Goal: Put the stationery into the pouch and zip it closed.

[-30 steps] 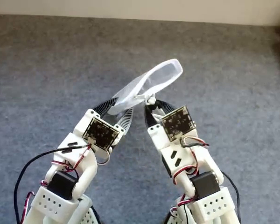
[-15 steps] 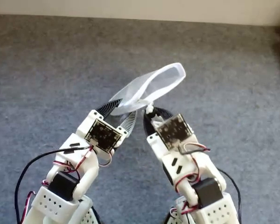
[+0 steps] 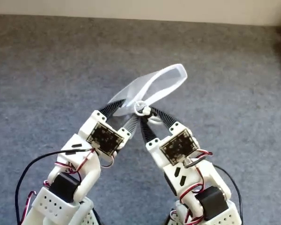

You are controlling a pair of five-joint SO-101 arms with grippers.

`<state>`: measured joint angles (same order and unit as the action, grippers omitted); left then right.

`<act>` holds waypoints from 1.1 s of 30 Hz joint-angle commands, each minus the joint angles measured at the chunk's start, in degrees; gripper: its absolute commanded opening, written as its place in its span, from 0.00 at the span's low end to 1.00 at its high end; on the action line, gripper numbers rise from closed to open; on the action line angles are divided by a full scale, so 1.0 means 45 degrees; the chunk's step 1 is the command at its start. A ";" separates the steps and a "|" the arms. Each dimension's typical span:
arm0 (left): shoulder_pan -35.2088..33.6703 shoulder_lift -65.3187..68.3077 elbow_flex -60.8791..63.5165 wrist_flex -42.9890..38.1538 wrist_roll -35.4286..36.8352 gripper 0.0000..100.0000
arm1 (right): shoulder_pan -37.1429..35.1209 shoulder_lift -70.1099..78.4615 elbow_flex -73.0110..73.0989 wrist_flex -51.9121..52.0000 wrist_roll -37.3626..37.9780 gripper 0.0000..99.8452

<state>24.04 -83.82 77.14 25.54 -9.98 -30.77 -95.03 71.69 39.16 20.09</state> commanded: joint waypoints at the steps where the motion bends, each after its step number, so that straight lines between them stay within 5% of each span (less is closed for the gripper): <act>1: 0.0459 -0.0068 -0.1201 -0.0410 0.0137 0.16 | -0.0322 -0.0264 -0.0772 0.0068 0.0410 0.01; 21: 0.0440 -0.0205 -0.0440 -0.1114 0.0137 0.01 | 0.0635 -0.0322 -0.0791 -0.0361 0.0254 0.01; 33: 0.0400 -0.0225 -0.2139 0.2696 0.0117 0.01 | 0.3858 -0.0264 -0.0791 -0.1983 -0.3556 0.01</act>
<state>25.80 -83.91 71.78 34.86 -10.07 -17.76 -94.95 71.69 33.19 7.87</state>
